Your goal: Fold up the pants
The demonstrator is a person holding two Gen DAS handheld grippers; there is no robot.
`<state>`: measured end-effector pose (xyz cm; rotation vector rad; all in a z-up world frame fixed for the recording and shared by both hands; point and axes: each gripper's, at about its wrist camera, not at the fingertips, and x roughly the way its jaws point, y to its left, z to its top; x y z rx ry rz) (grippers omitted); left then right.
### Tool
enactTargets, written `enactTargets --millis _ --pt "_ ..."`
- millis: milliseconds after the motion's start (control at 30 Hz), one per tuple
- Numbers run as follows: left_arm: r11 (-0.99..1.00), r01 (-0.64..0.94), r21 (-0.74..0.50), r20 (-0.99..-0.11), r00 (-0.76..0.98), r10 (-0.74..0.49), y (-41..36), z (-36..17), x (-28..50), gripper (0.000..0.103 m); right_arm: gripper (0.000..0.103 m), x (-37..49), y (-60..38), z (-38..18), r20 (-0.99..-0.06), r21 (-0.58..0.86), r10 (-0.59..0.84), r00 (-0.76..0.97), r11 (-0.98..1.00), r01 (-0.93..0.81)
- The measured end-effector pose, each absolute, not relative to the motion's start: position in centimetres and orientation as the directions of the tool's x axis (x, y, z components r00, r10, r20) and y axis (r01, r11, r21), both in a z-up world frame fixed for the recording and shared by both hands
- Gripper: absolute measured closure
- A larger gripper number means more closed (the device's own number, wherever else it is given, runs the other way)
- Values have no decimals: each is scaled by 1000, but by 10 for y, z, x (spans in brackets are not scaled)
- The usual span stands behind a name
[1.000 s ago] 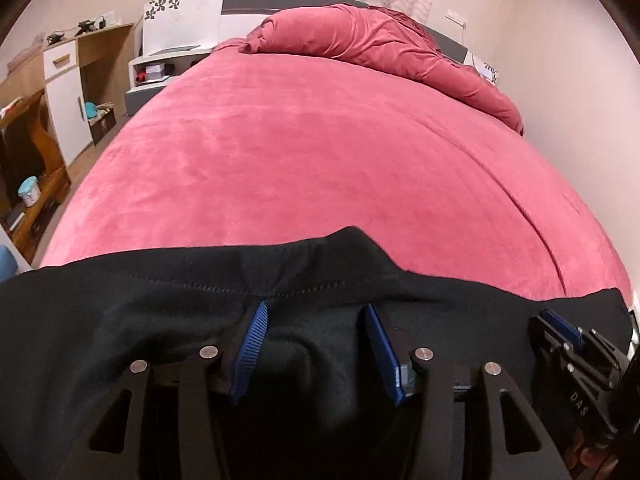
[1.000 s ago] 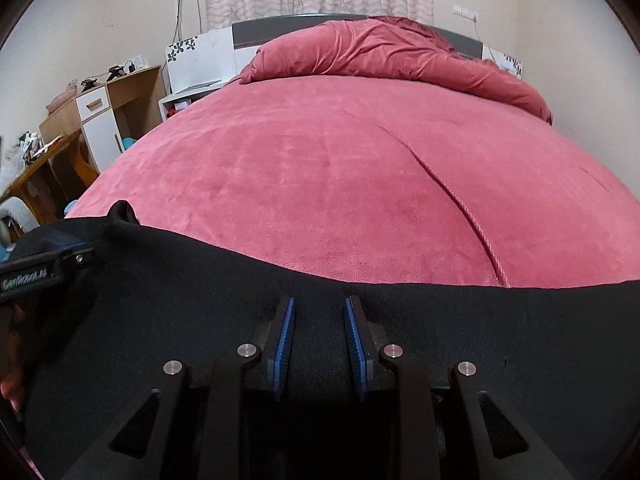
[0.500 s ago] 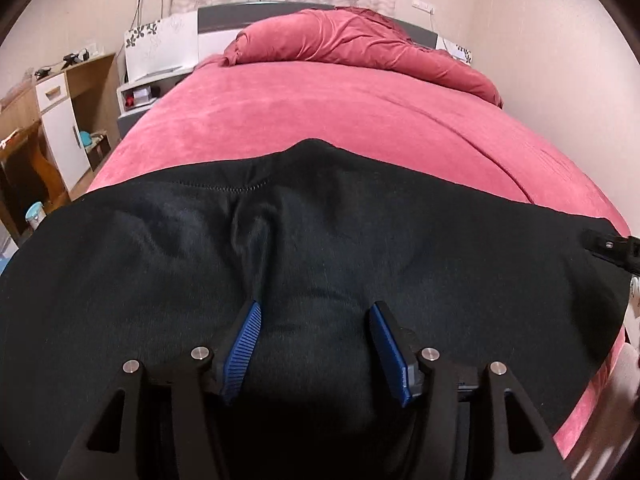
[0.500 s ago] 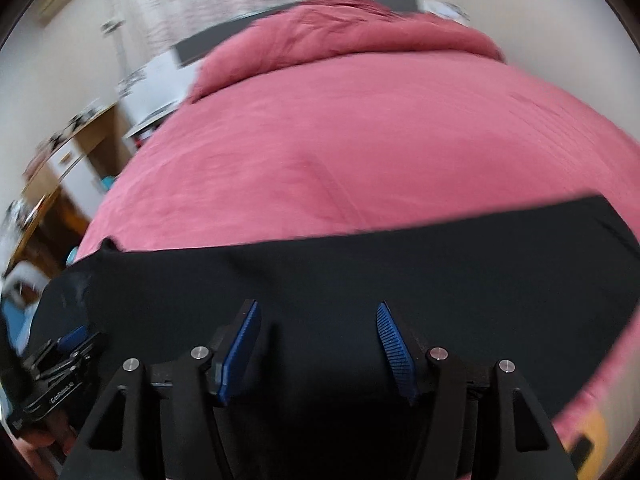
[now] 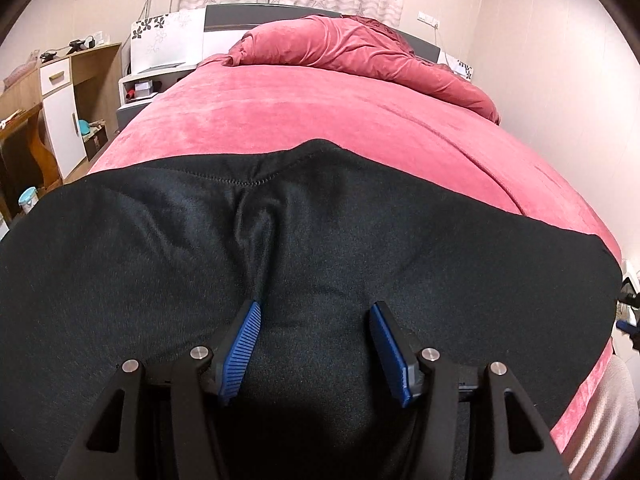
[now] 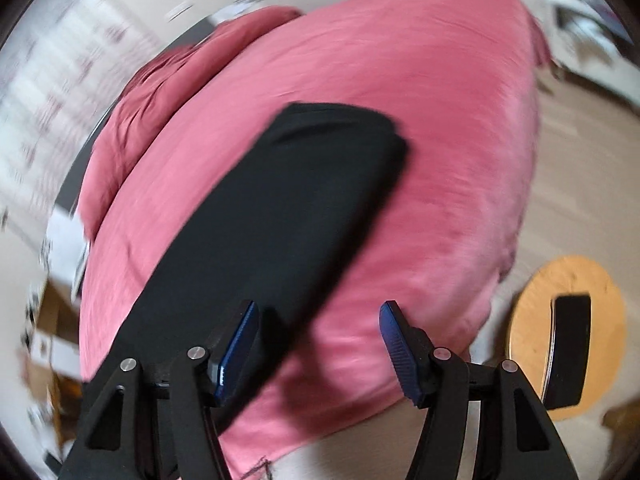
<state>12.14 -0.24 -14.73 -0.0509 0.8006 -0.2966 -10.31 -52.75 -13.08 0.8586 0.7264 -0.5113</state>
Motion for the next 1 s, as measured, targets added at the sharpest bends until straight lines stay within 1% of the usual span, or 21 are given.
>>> enactTargets --millis 167,333,400,467,533,600,700,733,800,900,967,1000 --pt "958 243 -151 -696 662 -277 -4 -148 118 45 38 -108 -568 -150 -639 663 -71 766 456 594" --pt "960 242 -139 -696 666 -269 -7 -148 117 45 40 -94 -587 -153 -580 701 -71 812 464 541" --pt "961 241 -133 -697 667 -264 -8 -148 117 45 49 -85 -595 -156 -573 705 -70 816 466 535" --pt "962 240 -127 -698 667 -259 -10 -148 117 45 51 -75 -600 -154 -546 720 -54 836 479 502" --pt "963 239 -123 -699 668 -255 -11 -148 116 45 52 -64 -604 -159 -541 734 -34 840 469 492" --pt "964 238 -119 -700 668 -251 -13 -148 116 45 63 -59 -611 -169 -525 765 -33 851 421 488" --pt "965 236 -113 -702 669 -246 -15 -147 116 45 69 -62 -616 -179 -490 812 -40 871 342 472" --pt "965 235 -112 -702 669 -245 -16 -147 116 45 70 -61 -615 -179 -492 810 -38 870 346 474" --pt "965 235 -115 -702 668 -246 -16 -147 116 45 76 -61 -614 -177 -511 796 -32 859 358 488" --pt "967 232 -110 -704 668 -240 -18 -146 115 45 80 -66 -612 -170 -520 800 -25 854 334 498" --pt "970 229 -80 -714 666 -216 -24 -142 115 45 81 -60 -613 -167 -526 802 -26 850 318 506" --pt "969 240 -66 -717 664 -213 -29 -139 115 46 81 -60 -614 -166 -531 801 -27 847 310 513"
